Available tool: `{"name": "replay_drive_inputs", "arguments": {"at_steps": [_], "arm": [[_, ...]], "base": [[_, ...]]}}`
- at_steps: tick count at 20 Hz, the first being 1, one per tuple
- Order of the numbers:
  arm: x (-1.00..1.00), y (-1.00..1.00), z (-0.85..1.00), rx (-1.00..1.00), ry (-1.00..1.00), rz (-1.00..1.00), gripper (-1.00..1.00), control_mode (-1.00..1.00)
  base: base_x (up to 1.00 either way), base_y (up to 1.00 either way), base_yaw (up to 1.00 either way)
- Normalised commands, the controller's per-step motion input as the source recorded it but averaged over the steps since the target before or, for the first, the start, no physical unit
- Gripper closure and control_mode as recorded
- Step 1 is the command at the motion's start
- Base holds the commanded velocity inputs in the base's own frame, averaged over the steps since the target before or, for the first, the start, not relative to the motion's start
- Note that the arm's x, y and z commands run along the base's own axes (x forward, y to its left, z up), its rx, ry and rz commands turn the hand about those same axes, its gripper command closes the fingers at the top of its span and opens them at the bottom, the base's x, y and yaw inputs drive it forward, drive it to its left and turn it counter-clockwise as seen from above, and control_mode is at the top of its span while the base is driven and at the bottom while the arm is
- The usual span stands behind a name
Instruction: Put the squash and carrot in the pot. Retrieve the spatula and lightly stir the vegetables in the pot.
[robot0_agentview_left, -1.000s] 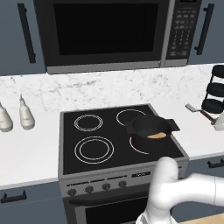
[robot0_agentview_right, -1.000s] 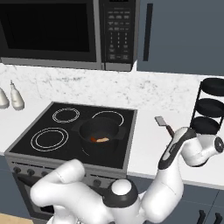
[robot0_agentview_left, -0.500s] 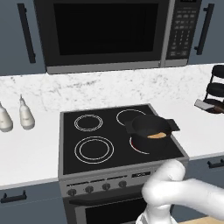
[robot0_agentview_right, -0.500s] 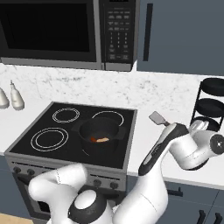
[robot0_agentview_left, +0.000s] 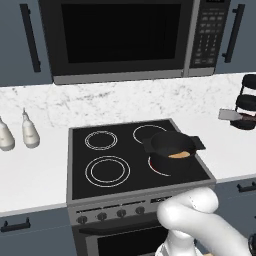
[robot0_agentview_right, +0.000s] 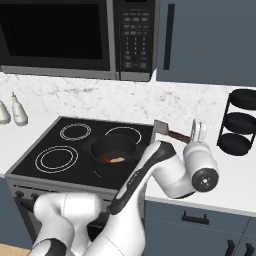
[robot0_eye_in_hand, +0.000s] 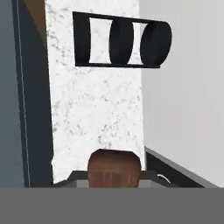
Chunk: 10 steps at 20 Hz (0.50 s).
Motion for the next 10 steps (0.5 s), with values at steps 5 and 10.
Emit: {"name": "replay_drive_inputs", "arguments": {"at_steps": [5, 10], "arm": [[-0.27, 0.5, 0.67, -0.85, -0.34, 0.35, 1.0, -1.0], [-0.17, 0.53, 0.34, -0.86, -0.08, 0.38, 1.0, -1.0]], "base": [[0.0, 0.0, 0.0], [0.0, 0.0, 0.0]]}}
